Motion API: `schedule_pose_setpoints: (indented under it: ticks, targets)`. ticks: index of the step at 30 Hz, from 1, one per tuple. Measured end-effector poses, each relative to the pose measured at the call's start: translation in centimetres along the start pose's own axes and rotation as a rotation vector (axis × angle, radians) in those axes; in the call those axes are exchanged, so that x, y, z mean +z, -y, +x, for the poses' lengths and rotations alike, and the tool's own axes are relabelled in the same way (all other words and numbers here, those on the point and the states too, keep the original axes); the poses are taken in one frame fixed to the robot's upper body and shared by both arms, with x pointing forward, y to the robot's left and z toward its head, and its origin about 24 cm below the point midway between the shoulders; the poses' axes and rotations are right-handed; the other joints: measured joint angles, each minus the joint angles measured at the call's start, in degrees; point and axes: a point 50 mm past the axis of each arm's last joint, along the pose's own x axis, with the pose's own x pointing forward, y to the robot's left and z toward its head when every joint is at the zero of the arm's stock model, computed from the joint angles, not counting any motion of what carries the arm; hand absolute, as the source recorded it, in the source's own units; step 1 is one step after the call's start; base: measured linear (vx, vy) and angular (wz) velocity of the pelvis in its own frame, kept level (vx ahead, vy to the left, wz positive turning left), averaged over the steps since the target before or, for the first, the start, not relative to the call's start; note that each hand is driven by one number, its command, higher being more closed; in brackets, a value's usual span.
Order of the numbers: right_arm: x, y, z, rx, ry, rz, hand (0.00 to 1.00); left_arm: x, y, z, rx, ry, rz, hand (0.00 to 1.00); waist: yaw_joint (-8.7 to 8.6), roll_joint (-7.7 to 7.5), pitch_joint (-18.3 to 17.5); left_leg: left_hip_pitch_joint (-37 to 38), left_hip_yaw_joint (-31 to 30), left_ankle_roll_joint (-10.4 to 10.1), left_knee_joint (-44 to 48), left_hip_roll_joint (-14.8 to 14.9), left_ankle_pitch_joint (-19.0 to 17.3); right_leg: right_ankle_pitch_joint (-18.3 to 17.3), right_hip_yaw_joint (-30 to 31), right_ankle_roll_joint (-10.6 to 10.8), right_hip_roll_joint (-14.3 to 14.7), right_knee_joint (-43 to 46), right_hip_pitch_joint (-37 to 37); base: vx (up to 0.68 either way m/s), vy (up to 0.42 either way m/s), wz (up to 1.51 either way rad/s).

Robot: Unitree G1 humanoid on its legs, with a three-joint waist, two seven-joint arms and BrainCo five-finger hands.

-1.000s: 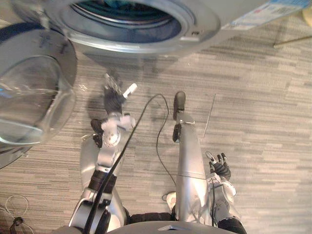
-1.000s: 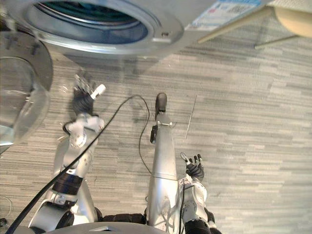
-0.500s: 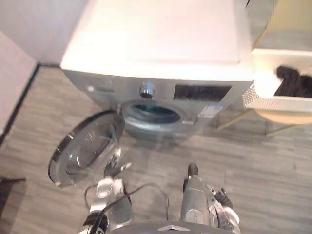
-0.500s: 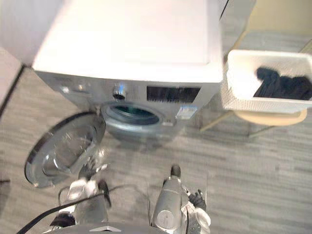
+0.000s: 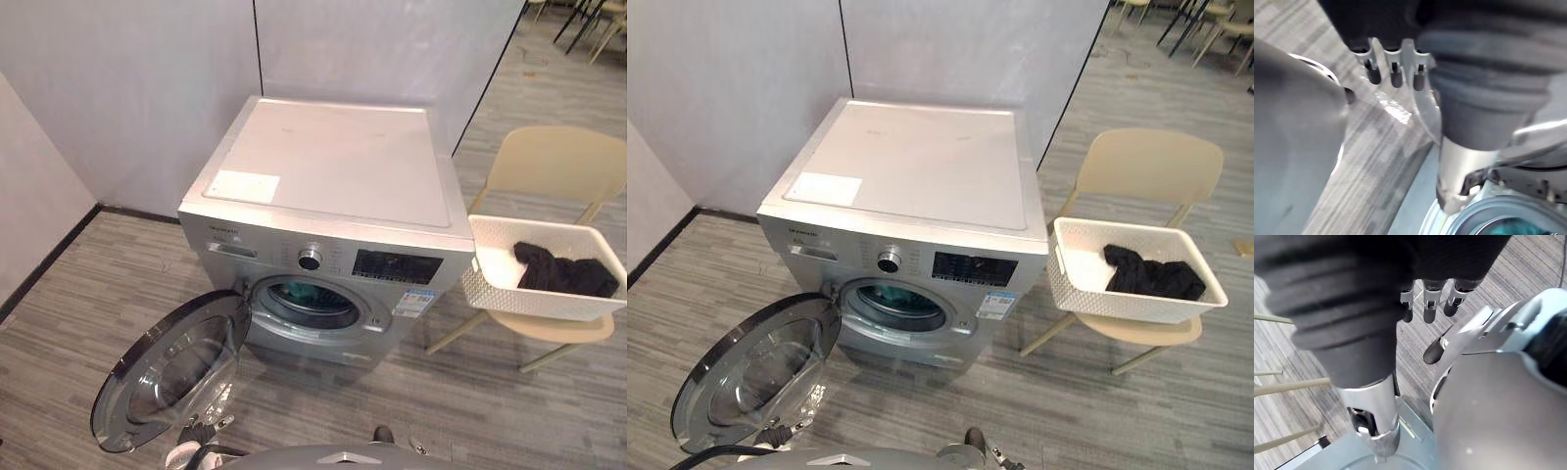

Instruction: Pick up the laundry basket with both hands and put the clothes into the washing machine.

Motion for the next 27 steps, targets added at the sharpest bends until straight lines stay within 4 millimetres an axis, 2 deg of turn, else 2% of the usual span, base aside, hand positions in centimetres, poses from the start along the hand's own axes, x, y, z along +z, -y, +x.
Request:
schedule_pose_setpoints:
  ticks: [1, 2, 3, 4, 5, 6, 7, 8, 9, 10, 11, 12, 14, 16, 17, 19, 21, 23, 25, 26, 27]
  targets:
    - [0.3, 0.3, 0.1, -0.008, 0.003, -0.008, 0.00, 0.5, 0.1, 0.0, -0.002, 0.027, -0.030, 0.00, 0.87, -0.31, 0.52, -3.89, -2.67, 4.17, 8.23, 0.34, 2.87, -1.72, 0.37, -0.48, -0.25, 2.54, -0.38, -0.10, -0.087, -0.05]
    - [0.5, 0.3, 0.1, -0.010, 0.004, -0.015, 0.00, 0.6, 0.1, 0.0, -0.002, 0.035, -0.039, 0.00, 1.04, -0.38, 0.69, -5.25, -3.66, 5.40, 10.44, 0.29, 4.45, -2.02, 0.38, -0.59, -0.28, 2.95, -0.46, -0.11, -0.121, -0.09]
    - [0.8, 0.2, 0.2, -0.009, 0.009, -0.040, 0.00, 0.8, 0.0, -0.1, 0.002, 0.044, -0.059, 0.00, 1.36, -0.12, 0.73, -7.46, -5.09, 6.19, 13.04, -0.05, 8.45, -2.14, 0.39, -0.79, -0.45, 2.91, -0.46, -0.04, -0.087, -0.03]
    - [0.7, 0.0, 0.2, -0.005, 0.009, -0.047, 0.00, 0.5, -0.2, -0.1, 0.013, 0.036, -0.077, 0.00, 1.47, -0.76, 0.77, -8.32, -6.16, 3.95, 13.61, -0.85, 11.96, -2.09, 0.32, -0.97, -0.90, 2.73, -0.46, 0.00, -0.090, 0.04]
    - [0.9, -0.2, 0.3, 0.001, 0.015, -0.046, 0.00, 0.5, -0.1, -0.1, 0.011, 0.036, -0.084, 0.00, 1.38, -0.53, 1.06, -9.02, -6.53, 2.58, 14.40, -1.18, 11.58, -1.81, 0.22, -1.37, -0.97, 2.67, -0.46, 0.01, -0.070, 0.19]
    - [1.5, 0.0, 0.3, -0.003, 0.033, -0.038, 0.00, 0.3, 0.5, -0.2, 0.000, 0.032, -0.108, 0.00, 1.46, 0.66, 1.82, -10.78, -6.35, -1.83, 19.92, -3.10, 6.09, -1.51, -0.01, -1.76, -1.03, 2.68, -0.44, -0.01, -0.018, 0.19]
    - [1.6, 0.0, 0.3, -0.003, 0.035, -0.035, 0.00, 0.1, 0.6, -0.3, 0.001, 0.028, -0.124, 0.00, 1.65, 1.20, 2.04, -10.73, -5.98, -2.96, 21.38, -4.92, 3.01, -1.41, 0.06, -1.88, -1.00, 2.58, -0.46, -0.01, 0.090, 0.09]
    - [1.6, -0.3, 0.3, 0.003, 0.041, -0.020, 0.00, -0.5, 0.4, -0.4, 0.013, 0.015, -0.147, 0.00, 1.75, 1.88, 2.02, -9.34, -5.25, -3.27, 20.28, -8.83, -3.45, -1.10, 0.53, -2.28, -0.62, 1.97, -0.43, 0.00, 0.161, -0.16]
    - [1.6, -0.7, 0.3, 0.016, 0.043, -0.021, 0.00, -0.9, -0.1, -0.4, 0.030, -0.002, -0.150, 0.00, 2.03, 1.62, 1.84, -5.52, -5.68, -0.99, 13.49, -10.79, -9.30, -0.96, 2.02, -2.49, 0.66, 0.90, -0.59, 0.02, 0.142, -0.27]
    - [1.6, -1.0, 0.3, 0.023, 0.043, -0.026, 0.00, -1.2, -0.4, -0.4, 0.039, -0.015, -0.148, 0.00, 2.33, 1.44, 1.62, -2.74, -6.69, -1.03, 8.15, -10.89, -11.84, -0.85, 3.16, -2.62, 1.40, -0.06, -0.76, 0.03, 0.100, -0.47]
    - [1.6, -1.5, 0.4, 0.045, 0.046, -0.062, 0.00, -1.3, -0.7, -0.4, 0.045, -0.024, -0.123, 0.00, 2.79, 1.89, 1.17, 0.28, -7.00, 1.87, 0.52, -11.78, -14.97, 0.76, 4.76, -2.70, 2.26, -2.34, -1.43, 0.04, 0.085, -0.54]
    - [1.5, -2.8, 0.3, 0.086, 0.048, -0.102, 0.00, -1.2, -1.7, -0.3, 0.061, -0.020, -0.037, 0.00, 3.11, 0.20, 0.57, 0.55, -6.02, 2.84, -2.60, -12.45, -13.34, 1.73, 6.06, -3.47, 2.56, -2.32, -1.96, 0.03, 0.078, -0.49]
    - [1.2, -3.6, 0.2, 0.118, 0.050, -0.136, 0.00, -1.0, -1.9, -0.2, 0.060, -0.019, 0.007, 0.00, 3.25, -0.85, 0.51, 1.18, -5.00, 2.89, -3.81, -12.81, -12.03, 1.61, 5.57, -3.89, 3.26, -0.61, -2.15, 0.08, 0.078, -0.30]
    - [1.0, -3.4, 0.1, 0.116, 0.051, -0.154, 0.00, -0.9, -1.9, -0.2, 0.050, -0.022, 0.058, 0.00, 2.68, -0.89, 0.16, 1.89, -5.02, 3.15, -5.09, -13.68, -11.50, 1.78, 4.76, -4.02, 2.72, -0.85, -1.59, 0.09, 0.053, 0.03]
    - [1.0, -3.3, 0.1, 0.113, 0.054, -0.155, 0.00, -0.6, -1.6, -0.1, 0.034, -0.016, 0.100, 0.00, 2.77, -1.53, -0.51, 2.83, -5.10, 3.22, -7.35, -14.21, -10.69, 1.76, 4.12, -4.05, 2.27, -0.52, -1.86, 0.08, -0.001, 0.07]
    - [1.1, -3.5, 0.1, 0.120, 0.061, -0.160, 0.00, 0.0, -1.0, 0.1, 0.015, 0.001, 0.150, 0.00, 2.94, -1.28, -0.37, 4.25, -4.47, 3.09, -11.07, -14.34, -9.09, 0.31, 3.21, -4.89, 1.97, 3.55, -4.49, 0.07, -0.031, -0.11]
    - [1.6, -4.0, 0.2, 0.135, 0.080, -0.182, 0.00, 1.2, 0.0, 0.3, -0.016, 0.037, 0.205, 0.00, 2.75, -1.45, 0.41, 5.58, -2.22, 2.80, -14.03, -14.36, -7.23, -1.81, 3.36, -4.30, 1.49, 14.35, -11.48, 0.05, -0.050, -0.42]
    - [2.1, -4.7, 0.2, 0.151, 0.092, -0.194, 0.00, 2.2, 1.1, 0.5, -0.045, 0.066, 0.236, 0.00, 2.57, -1.77, 2.51, 7.52, -0.82, 2.77, -14.39, -14.35, -7.16, -2.52, 2.68, -4.53, 1.04, 18.70, -12.84, 0.01, -0.048, -0.40]
    - [2.3, -5.0, 0.3, 0.164, 0.096, -0.225, 0.00, 2.7, 2.4, 0.5, -0.078, 0.083, 0.237, 0.00, 1.68, -2.23, 2.98, 8.37, 0.49, 2.79, -14.50, -14.34, -7.16, -2.32, 0.86, -4.83, 0.65, 18.74, -13.32, -0.01, -0.035, -0.45]
    - [2.5, -5.1, 0.3, 0.166, 0.098, -0.226, 0.00, 2.7, 2.7, 0.4, -0.087, 0.086, 0.232, 0.00, 1.43, -1.98, 3.10, 8.64, 1.81, 2.90, -14.73, -13.65, -7.07, -2.13, -0.61, -6.61, 0.39, 17.12, -13.25, 0.00, -0.056, -0.52]
    - [2.6, -5.3, 0.3, 0.169, 0.102, -0.219, 0.00, 2.6, 2.7, 0.4, -0.087, 0.083, 0.229, 0.00, 1.02, -1.55, 3.34, 8.73, 3.20, 3.14, -15.08, -13.07, -6.67, -4.71, -3.17, -9.82, -0.77, 18.26, -13.52, -0.01, -0.092, -0.46]
